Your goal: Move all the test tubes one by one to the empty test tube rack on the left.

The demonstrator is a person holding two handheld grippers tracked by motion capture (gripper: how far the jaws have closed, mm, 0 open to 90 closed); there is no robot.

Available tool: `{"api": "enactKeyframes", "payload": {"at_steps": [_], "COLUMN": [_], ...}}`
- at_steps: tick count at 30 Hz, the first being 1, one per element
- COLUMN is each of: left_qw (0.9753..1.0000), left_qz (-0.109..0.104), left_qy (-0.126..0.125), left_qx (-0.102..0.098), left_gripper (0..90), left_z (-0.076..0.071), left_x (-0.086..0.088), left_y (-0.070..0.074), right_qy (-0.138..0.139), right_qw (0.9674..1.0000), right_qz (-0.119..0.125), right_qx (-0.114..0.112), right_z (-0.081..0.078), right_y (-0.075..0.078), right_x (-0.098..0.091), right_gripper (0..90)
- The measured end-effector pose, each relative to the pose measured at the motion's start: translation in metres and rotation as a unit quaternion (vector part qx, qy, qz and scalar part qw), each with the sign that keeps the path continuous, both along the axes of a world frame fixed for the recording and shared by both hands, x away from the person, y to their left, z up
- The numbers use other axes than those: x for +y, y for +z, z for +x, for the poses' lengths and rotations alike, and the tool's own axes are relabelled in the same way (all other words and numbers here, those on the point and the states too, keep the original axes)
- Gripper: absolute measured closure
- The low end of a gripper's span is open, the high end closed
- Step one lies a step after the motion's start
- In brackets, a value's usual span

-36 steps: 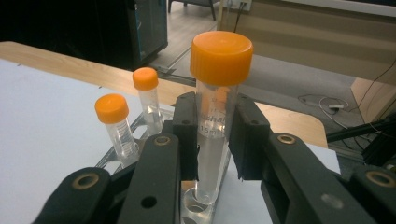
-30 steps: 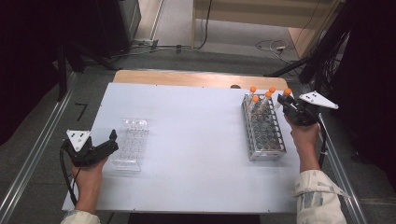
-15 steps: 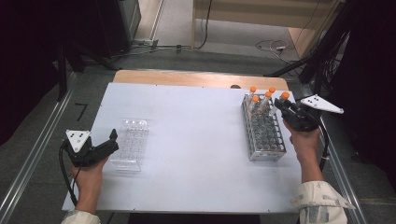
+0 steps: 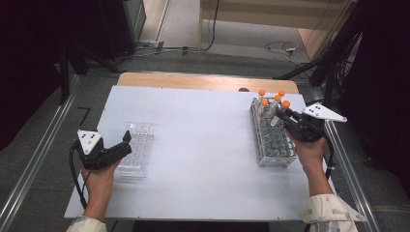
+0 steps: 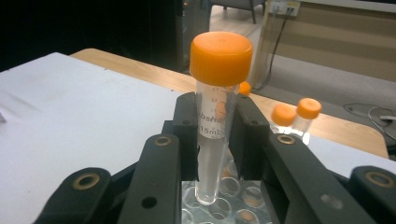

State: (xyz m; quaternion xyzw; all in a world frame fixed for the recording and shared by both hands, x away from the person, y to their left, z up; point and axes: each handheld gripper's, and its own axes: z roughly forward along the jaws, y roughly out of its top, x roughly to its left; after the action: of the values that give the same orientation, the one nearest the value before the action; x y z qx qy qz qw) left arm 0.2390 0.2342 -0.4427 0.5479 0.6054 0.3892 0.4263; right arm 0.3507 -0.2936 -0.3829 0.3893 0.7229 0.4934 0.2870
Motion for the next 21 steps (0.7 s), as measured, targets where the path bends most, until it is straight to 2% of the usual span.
{"api": "enactKeyframes", "payload": {"at_steps": [10,12,15,21], "left_qw": [0.9995,0.9995,0.9990,0.9982], "left_qz": [0.017,0.015,0.000,0.002], "left_qy": [-0.022,-0.027,-0.042,-0.059], "left_qx": [0.011,0.010,0.014,0.009], "left_gripper": [3.0,3.6,5.2,5.1], "left_z": [0.007,0.008,0.012,0.017], "left_x": [-0.016,-0.018,-0.021,-0.033], "left_y": [0.005,0.006,0.011,0.017], "right_qy": [0.043,0.049,0.060,0.083], "right_qw": [0.9991,0.9988,0.9982,0.9965], "right_qz": [0.000,-0.002,-0.003,-0.007], "right_qx": [0.000,0.001,0.004,0.009], "right_z": [-0.009,-0.009,-0.010,-0.011], "right_y": [0.004,0.004,0.002,-0.001], "right_x": [0.029,0.034,0.044,0.066], "right_gripper": [72.1,72.0,72.0,72.0]}}
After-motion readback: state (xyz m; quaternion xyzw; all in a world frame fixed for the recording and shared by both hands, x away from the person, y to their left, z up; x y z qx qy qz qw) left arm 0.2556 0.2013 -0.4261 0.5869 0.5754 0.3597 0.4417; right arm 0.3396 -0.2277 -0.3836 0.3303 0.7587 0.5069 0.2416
